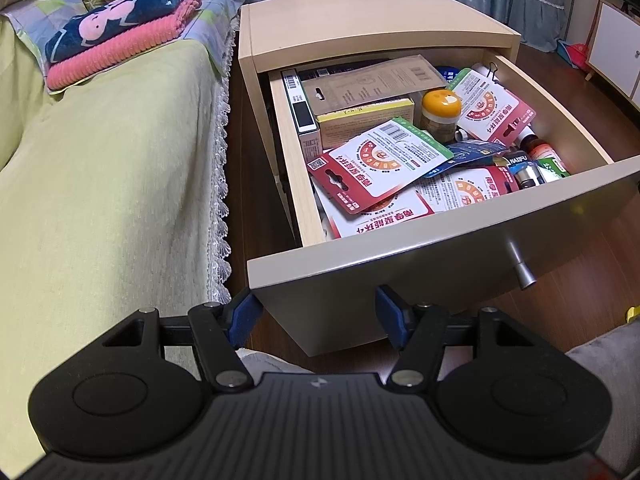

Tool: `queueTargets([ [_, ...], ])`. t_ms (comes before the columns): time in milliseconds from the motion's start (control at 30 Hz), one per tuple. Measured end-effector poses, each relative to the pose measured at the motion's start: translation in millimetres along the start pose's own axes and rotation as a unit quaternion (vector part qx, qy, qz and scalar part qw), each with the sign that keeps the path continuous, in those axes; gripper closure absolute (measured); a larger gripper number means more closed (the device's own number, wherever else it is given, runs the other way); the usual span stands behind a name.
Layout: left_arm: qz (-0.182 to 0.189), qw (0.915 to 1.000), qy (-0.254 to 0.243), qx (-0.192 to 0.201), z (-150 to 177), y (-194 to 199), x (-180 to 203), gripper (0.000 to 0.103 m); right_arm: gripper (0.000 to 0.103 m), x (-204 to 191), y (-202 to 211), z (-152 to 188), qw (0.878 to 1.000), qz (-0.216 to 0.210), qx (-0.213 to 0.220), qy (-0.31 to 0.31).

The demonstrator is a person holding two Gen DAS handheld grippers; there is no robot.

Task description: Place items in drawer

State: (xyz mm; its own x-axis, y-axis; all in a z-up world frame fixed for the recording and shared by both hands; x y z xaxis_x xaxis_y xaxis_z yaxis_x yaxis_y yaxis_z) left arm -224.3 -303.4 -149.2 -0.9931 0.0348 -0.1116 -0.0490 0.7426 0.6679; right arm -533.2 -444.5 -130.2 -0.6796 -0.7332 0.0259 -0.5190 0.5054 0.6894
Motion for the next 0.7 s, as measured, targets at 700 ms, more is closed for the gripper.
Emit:
queueTargets([
  [700, -0.004, 1.0000, 0.005, 0.008, 5.1, 13.9, -1.9, 0.039, 0.073, 3.6, -0.4, -2.4, 1.000, 0.004, 0.006, 0.004],
])
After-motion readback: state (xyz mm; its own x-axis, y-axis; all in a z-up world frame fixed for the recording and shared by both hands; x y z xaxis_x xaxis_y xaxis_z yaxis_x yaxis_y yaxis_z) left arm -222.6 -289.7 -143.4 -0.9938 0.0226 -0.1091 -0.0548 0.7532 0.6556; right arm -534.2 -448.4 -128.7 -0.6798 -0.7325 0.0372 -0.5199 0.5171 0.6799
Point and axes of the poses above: each gripper's, at about its wrist camera, not at the fingertips, and y roughly against the way its jaws point, x to its right, z to its underside, the point moved 8 cm from there along -y, roughly the way its jaws point, and after that the axes turned 13 degrees about x, right-handed, at the moved point
